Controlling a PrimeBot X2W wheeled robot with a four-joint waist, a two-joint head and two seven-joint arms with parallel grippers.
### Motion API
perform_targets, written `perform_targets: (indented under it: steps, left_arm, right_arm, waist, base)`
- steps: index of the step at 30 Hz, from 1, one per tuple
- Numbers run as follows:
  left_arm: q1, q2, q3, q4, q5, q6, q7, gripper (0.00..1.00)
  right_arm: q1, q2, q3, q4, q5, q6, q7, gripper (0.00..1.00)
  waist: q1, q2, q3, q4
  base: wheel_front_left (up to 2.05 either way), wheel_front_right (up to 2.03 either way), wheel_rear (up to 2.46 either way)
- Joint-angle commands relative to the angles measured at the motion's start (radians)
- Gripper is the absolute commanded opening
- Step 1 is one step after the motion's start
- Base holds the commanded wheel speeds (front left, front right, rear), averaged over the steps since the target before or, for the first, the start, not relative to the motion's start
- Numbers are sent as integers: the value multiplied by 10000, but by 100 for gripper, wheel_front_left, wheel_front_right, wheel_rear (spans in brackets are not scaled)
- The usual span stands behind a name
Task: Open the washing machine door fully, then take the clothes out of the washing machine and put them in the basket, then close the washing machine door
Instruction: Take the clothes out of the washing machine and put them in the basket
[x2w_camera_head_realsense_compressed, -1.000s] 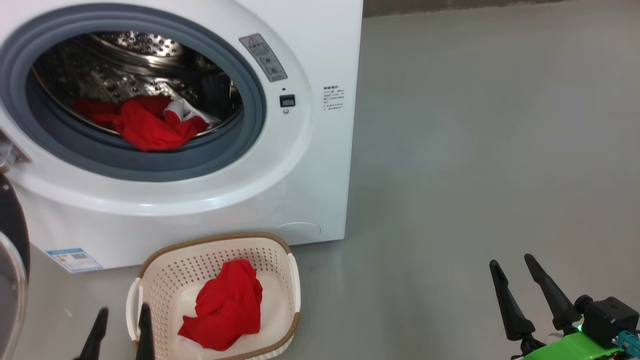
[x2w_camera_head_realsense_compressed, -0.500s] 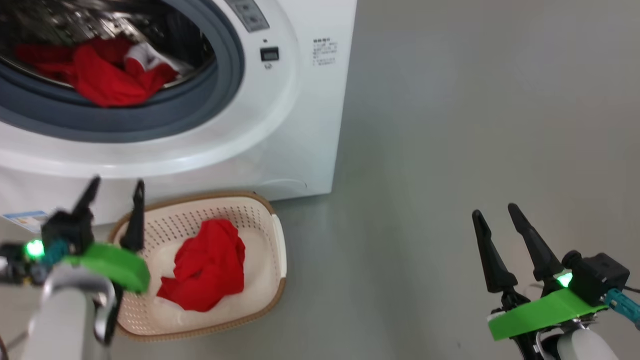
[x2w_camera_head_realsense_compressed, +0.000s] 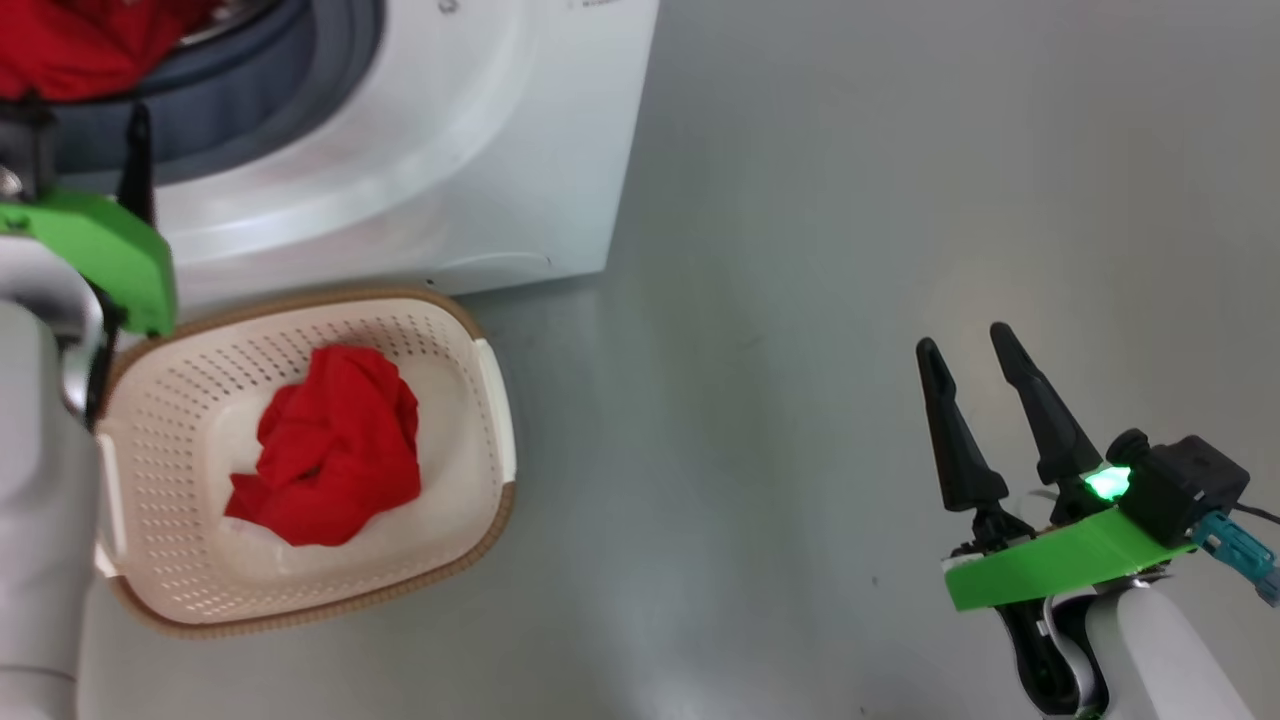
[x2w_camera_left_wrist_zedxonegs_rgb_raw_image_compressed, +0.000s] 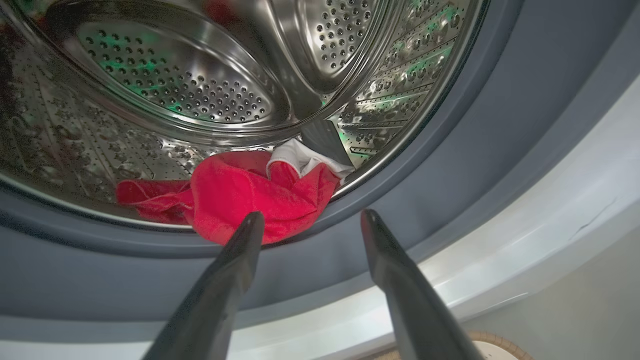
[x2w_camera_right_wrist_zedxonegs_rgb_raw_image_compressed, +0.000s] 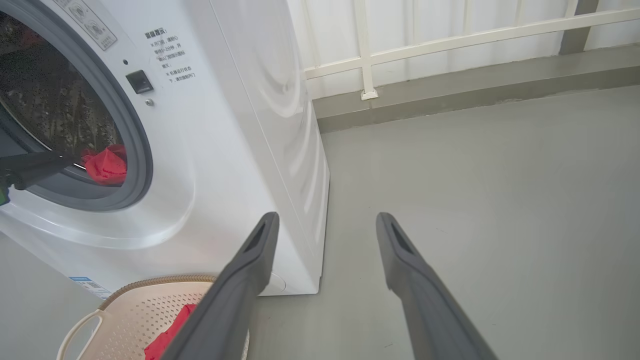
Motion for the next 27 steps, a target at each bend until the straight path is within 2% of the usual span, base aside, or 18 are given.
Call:
perform_targets:
  steps: [1, 13, 21, 27]
  left_arm:
    - [-424, 619, 153, 2, 155, 110, 41, 100]
    - [-3005, 1589, -311, 2288, 609, 250, 415, 100]
    - [-3811, 2184, -748, 3193, 1033, 695, 543, 100]
    - [-4035, 2342, -851, 3577, 961, 744, 473, 100]
  right_arm:
    - [-181, 24, 206, -274, 4, 63, -65, 100]
    - [-790, 210, 439, -320, 58, 63, -65, 100]
    - [-887, 260, 612, -338, 99, 63, -65, 100]
    - [-834, 276, 652, -354, 157, 63, -65, 100]
  waist:
    - [0, -1, 667, -420]
    - [0, -1, 1657, -993]
    - [0, -1, 1942, -1304]
    - [0, -1, 1988, -1450]
  base:
    - [0, 0, 0]
    - [0, 0, 0]
    - [0, 0, 0]
    - [0, 0, 0]
